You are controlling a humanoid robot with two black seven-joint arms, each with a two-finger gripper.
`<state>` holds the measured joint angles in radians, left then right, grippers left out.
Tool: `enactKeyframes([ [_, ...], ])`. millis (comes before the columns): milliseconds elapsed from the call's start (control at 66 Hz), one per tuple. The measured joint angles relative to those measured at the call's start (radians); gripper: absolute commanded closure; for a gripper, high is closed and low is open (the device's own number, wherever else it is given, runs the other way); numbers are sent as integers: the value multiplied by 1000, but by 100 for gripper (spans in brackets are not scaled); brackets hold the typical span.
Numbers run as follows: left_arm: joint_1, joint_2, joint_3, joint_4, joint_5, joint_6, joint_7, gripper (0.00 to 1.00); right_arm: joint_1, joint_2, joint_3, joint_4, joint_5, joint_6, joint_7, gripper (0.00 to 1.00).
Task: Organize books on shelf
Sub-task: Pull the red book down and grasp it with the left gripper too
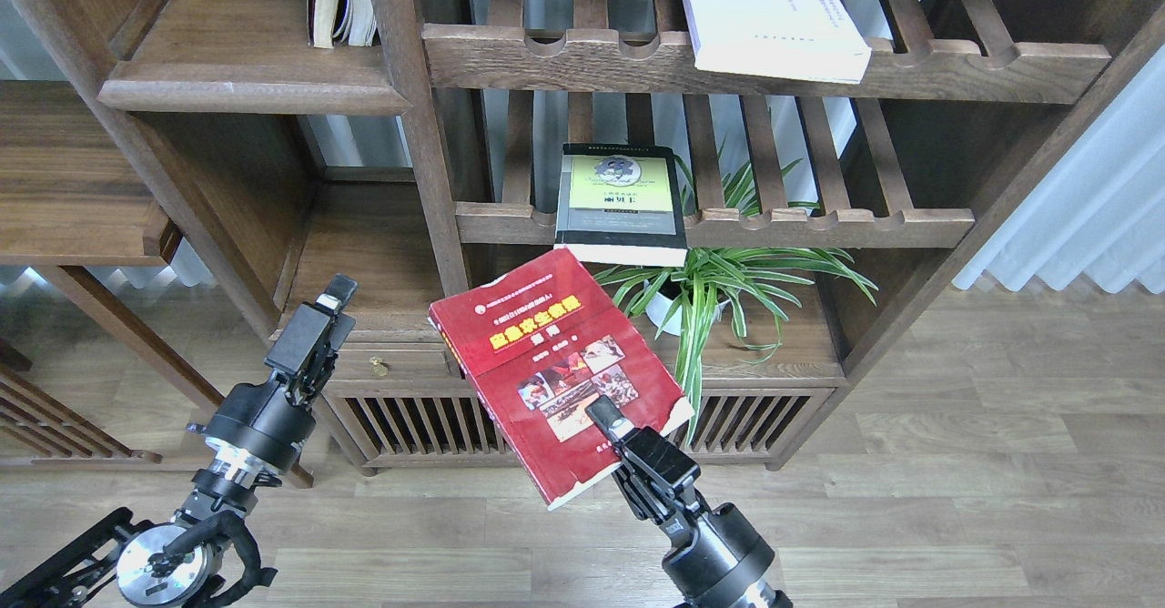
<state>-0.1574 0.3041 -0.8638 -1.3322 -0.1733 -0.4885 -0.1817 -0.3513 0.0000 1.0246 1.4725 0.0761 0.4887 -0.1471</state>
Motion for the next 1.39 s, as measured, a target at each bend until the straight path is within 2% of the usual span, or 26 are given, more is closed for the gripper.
enactKeyframes([
  [379, -7, -46, 232, -12, -11, 0, -7, 4, 0, 0, -18, -4, -14, 0, -14, 95],
  [470, -7, -79, 254, -3, -26, -1, -8, 10, 0, 0, -32, -4, -28, 0, -15, 95],
  [485, -7, -85, 255, -1, -30, -1, -9, 15, 0, 0, -36, -4, -31, 0, -15, 95],
  [576, -26, -107, 261, 7, -65, -1, -26, 27, 0, 0, -62, -4, -50, 0, -15, 95],
  [697, -55, -115, 292, 19, -92, -1, -86, 73, 0, 0, -70, -4, -59, 0, -15, 95],
  [742, -58, -111, 322, 33, -113, -1, -122, 86, 0, 0, -72, -4, -61, 0, -16, 95],
  [773, -60, -106, 342, 43, -129, -1, -144, 89, 0, 0, -72, -4, -61, 0, -17, 95],
  [833, -60, -94, 374, 57, -155, -1, -176, 93, 0, 0, -72, -4, -62, 0, -18, 95],
  [894, -61, -85, 392, 62, -166, -1, -189, 95, 0, 0, -72, -4, -62, 0, -18, 95],
  [1212, -68, -57, 409, 57, -126, 0, -189, 97, 0, 0, -70, -11, -65, 0, -16, 95],
  [1288, -65, -37, 411, 51, -115, 0, -183, 98, 0, 0, -68, -12, -66, 0, -16, 85],
  [1318, -64, -30, 412, 49, -114, 0, -183, 98, 0, 0, -67, -15, -66, 0, -16, 71],
  [1333, -64, -26, 412, 48, -113, 0, -182, 98, 0, 0, -66, -17, -66, 0, -16, 59],
  [1348, -64, -22, 412, 47, -113, 0, -182, 98, 0, 0, -65, -19, -66, 0, -15, 52],
  [1394, -63, -10, 412, 44, -112, 0, -181, 98, 1, 0, -62, -27, -66, 0, -12, 0],
])
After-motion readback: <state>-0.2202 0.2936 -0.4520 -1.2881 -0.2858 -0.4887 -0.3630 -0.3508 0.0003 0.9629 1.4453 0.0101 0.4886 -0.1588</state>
